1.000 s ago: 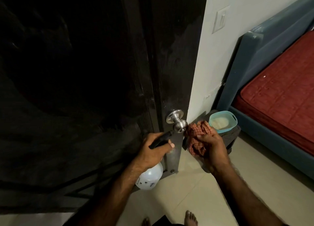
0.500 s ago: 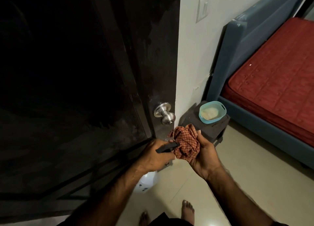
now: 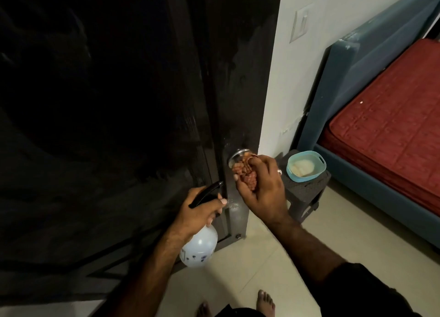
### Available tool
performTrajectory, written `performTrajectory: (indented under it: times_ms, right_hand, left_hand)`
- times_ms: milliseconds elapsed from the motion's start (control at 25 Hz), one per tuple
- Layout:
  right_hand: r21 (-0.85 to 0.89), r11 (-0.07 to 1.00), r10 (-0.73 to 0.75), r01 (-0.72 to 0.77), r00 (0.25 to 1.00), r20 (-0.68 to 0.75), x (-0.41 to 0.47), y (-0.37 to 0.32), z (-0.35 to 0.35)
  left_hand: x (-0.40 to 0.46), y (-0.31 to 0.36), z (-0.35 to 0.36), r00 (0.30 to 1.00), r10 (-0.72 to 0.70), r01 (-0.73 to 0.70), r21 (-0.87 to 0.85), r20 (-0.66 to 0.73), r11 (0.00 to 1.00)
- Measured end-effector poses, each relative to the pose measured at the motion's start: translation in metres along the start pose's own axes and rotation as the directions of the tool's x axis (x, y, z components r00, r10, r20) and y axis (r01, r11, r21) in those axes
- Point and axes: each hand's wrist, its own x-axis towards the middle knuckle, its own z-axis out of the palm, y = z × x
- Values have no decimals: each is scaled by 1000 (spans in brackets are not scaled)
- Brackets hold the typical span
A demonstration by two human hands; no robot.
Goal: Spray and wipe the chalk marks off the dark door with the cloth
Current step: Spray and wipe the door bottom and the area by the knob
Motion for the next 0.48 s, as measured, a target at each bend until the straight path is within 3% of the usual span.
performTrajectory:
  times_ms: [80, 120, 200, 240, 320, 360, 400, 440, 480]
  right_hand:
    - [336, 915, 277, -225, 954, -116, 6, -9, 9]
    - [518, 772, 479, -369, 873, -93, 8, -12, 15]
    - [738, 289, 773, -610, 604, 196, 6, -14, 26]
    - [751, 63, 767, -657, 513, 385, 1, -13, 29]
    - [782, -203, 689, -589, 482, 542, 1, -15, 29]
    - [813, -256, 682, -523, 499, 535, 8, -12, 27]
    - [849, -241, 687, -470, 536, 492, 16, -10, 23]
    - [881, -117, 703, -459, 589, 400, 23, -10, 17]
    - [861, 135, 696, -491, 665, 270, 26, -12, 12]
  left_hand:
    - [-1, 1, -5, 1000, -1, 0, -9, -14, 1000]
    - [-2, 1, -6, 1000, 8, -8, -15, -10, 1000]
    - [-7, 2, -6, 1000, 16, -16, -24, -4, 1000]
    - [-9, 2, -6, 1000, 17, -17, -26, 0, 1000]
    - [-11, 3, -7, 1000, 20, -20, -24, 0, 1000]
    - [-10, 3, -8, 1000, 19, -19, -25, -8, 999]
    - [-9, 4, -10, 1000, 18, -19, -24, -17, 1000]
    - [-8, 4, -11, 1000, 21, -21, -20, -21, 1000]
    - [-8, 4, -13, 999, 22, -22, -13, -23, 1000]
